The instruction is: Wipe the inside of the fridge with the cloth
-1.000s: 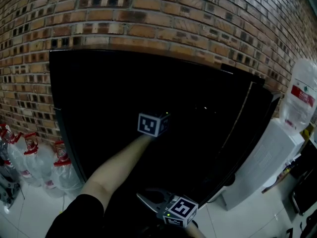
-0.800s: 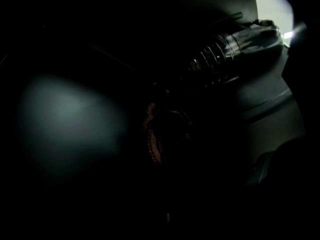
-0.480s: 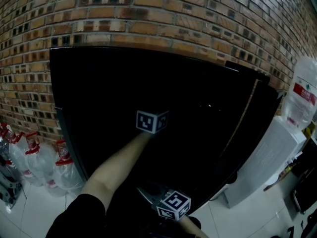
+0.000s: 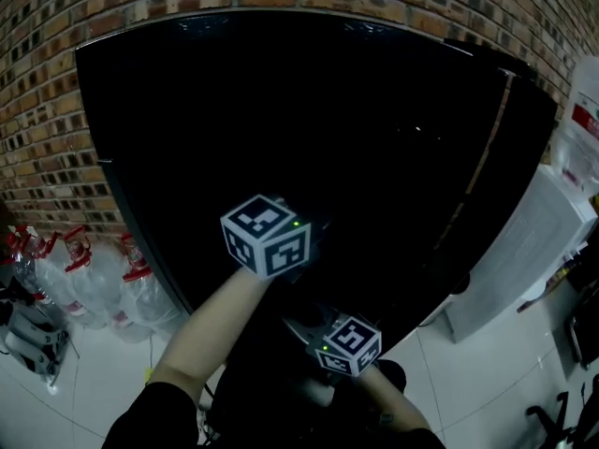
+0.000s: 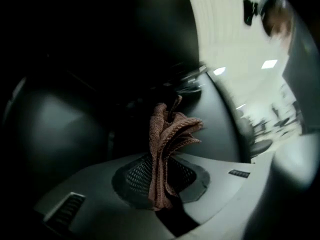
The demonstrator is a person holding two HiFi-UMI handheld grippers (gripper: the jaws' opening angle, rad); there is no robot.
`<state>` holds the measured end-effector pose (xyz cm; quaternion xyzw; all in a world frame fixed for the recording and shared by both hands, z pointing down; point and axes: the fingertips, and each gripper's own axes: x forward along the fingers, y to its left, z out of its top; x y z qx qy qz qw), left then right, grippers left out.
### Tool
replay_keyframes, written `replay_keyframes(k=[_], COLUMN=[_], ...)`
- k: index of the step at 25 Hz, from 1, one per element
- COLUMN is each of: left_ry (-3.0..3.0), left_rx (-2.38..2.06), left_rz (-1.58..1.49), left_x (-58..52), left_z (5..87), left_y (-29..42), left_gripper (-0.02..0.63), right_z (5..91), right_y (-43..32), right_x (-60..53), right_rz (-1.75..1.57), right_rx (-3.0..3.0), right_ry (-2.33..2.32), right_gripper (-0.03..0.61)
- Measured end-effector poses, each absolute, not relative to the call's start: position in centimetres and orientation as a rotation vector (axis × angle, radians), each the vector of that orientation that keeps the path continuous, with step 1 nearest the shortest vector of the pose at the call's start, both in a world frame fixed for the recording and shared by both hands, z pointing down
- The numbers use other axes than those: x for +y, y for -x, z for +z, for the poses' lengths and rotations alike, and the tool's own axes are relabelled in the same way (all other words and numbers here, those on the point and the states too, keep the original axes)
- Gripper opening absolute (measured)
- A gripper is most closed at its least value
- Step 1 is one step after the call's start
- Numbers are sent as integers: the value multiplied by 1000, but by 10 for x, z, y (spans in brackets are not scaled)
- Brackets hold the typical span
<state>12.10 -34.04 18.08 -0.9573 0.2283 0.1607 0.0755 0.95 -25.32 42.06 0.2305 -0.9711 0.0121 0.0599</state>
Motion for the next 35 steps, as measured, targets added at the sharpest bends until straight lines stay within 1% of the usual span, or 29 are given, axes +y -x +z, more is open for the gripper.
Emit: replay_keyframes(k=[2,5,8,12,16,31,35], left_ry=[2951,2959,2943,2957,2992,2961,2919], left_rx=[487,266,149,31,101,620,761], left_rz=[492,400,326,338,382,350,300], left_x=[-313,-284,-269,-254,-272,-390,-421], left_z=[193,217,234,243,242,260,266], left_y=[-124,-133,-148,-164,-167,-157,-156], left_gripper=[58,60,60,59,60,60,58], right_z=[421,425,428,432,435,430,427], right_y=[-9,-9,-12,-17,-18,-31,-32], right_x=[-245,-232,-226,-220,-218,-223,-225], right_rz=[34,19,19,41,37,56,74], right_rx=[-2944,-2934,-2925,-2938,-2947,-2993,-3019], right_ry=[-668,-630,-638,-631,-608,-621,-622], right_gripper=[3,3,3,3,3,3,3])
